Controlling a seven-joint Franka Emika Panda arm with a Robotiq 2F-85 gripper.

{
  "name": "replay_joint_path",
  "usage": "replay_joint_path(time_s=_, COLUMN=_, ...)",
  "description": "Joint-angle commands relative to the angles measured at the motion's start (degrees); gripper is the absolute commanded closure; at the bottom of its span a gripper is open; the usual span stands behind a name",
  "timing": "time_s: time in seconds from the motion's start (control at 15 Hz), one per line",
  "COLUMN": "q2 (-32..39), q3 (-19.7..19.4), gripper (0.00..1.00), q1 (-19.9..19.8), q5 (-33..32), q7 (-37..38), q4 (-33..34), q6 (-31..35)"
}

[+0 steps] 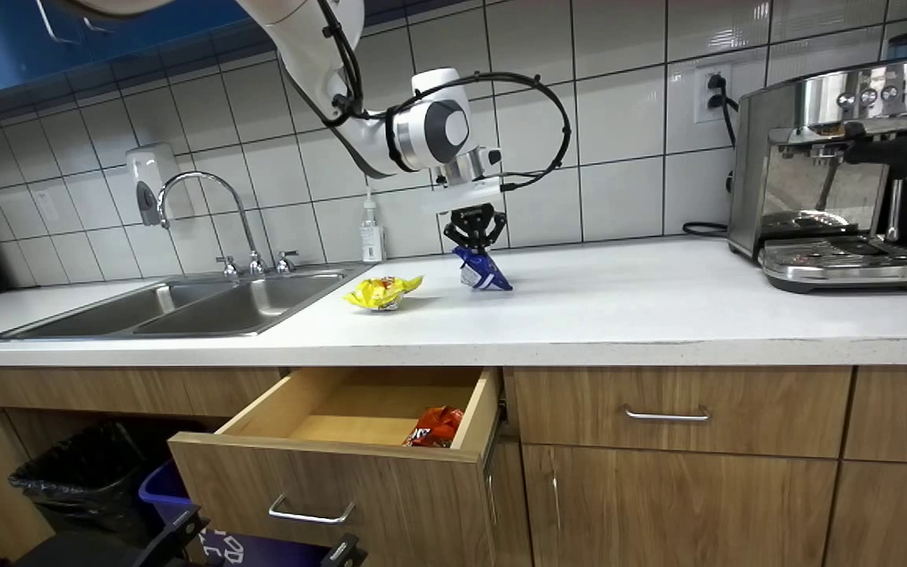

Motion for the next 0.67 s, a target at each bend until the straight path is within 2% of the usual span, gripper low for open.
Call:
replay_joint_path(time_s=0.0, q2=0.0, q3=0.7, gripper=1.0, q1=-1.0, q5=-1.4, q7=0.8, q4=1.2, q6=-1.8)
replay_joint_path(time_s=0.6, q2=-7.8, q3=3.1, gripper=1.0, q1=-2.4, q5=0.5, q7=-1.5, q4=-6.4, q6=0.2)
